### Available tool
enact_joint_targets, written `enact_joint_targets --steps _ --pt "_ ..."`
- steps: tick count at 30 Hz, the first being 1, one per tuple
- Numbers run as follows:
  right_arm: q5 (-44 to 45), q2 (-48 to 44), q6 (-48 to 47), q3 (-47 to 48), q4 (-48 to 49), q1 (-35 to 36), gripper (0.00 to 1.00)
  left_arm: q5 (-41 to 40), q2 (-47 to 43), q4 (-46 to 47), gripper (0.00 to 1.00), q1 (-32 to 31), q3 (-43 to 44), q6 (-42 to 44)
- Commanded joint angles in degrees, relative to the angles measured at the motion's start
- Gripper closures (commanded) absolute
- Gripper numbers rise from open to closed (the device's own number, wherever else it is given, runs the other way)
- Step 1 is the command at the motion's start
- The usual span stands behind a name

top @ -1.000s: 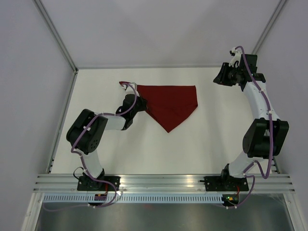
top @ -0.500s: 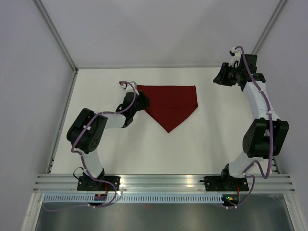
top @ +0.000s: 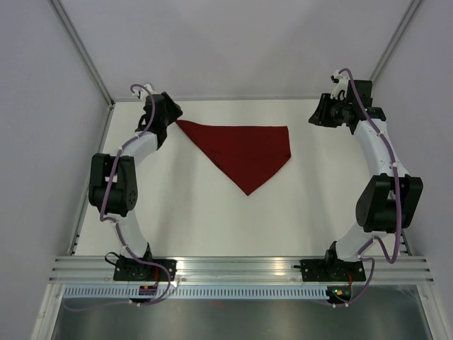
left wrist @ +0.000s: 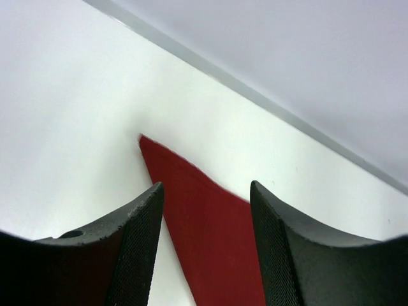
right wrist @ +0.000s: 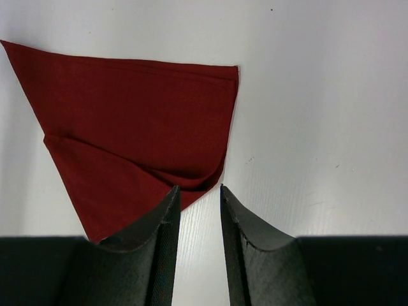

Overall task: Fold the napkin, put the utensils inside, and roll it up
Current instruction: Fold the napkin

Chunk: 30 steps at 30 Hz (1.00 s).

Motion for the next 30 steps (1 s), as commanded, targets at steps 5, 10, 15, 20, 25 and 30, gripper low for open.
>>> enact_joint_targets --steps 5,10,15,20,25,30 --pt "-0.31 1.05 0.22 2.89 -0.62 0.47 0.63 6.32 12.64 -12.52 0.41 6.65 13.91 -3.45" --pt "-0.39 1.84 0.22 2.81 -0.36 0.64 0.63 10.97 17.83 -12.97 0.43 7.97 17.25 -5.12" --pt "-0.22 2.10 0.04 2.37 -0.27 1.00 0.64 13.09 19.68 -11.83 0.42 7.98 17.44 -7.84" --pt "-0.13 2.02 0.04 2.19 -0.18 1.00 0.64 13.18 21.44 -11.39 0.43 7.98 17.96 -11.44" --pt "0.04 1.93 -0.05 2.10 -0.18 1.08 0.64 12.48 23.64 -12.17 0.49 7.98 19.37 -13.82" --pt "0.13 1.93 -0.05 2.10 -0.18 1.00 0.64 11.42 25.05 -12.44 0.53 7.98 19.55 -16.37"
